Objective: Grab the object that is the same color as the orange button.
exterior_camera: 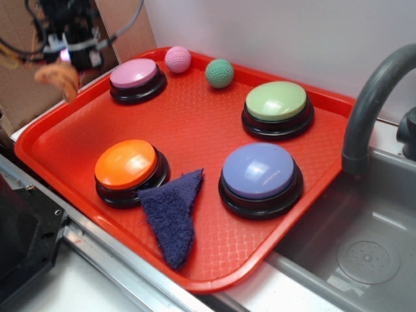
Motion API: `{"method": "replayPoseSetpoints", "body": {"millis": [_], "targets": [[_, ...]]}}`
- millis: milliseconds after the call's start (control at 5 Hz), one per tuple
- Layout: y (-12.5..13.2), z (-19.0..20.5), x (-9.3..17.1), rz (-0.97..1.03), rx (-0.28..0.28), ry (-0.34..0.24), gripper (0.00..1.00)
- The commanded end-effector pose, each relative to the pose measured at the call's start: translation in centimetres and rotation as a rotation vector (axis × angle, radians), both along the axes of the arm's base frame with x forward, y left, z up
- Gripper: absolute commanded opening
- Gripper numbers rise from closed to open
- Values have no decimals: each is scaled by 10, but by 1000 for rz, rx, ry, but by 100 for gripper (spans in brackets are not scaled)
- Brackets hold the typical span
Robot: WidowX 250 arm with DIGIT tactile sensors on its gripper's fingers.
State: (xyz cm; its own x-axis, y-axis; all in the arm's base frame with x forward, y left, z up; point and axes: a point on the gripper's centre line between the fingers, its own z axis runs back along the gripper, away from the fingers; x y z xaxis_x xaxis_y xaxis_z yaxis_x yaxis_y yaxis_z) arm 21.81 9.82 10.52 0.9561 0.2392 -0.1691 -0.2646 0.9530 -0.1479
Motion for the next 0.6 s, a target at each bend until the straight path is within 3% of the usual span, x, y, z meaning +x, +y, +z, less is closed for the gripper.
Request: {"method": "replayPoseSetpoints", "body": {"millis": [0, 200, 400], "targets": [[-9, 81, 11, -179, 174, -43, 0], [-6, 97, -5, -104, 219, -102, 0], [-6, 111, -21, -54, 203, -130, 0]]}}
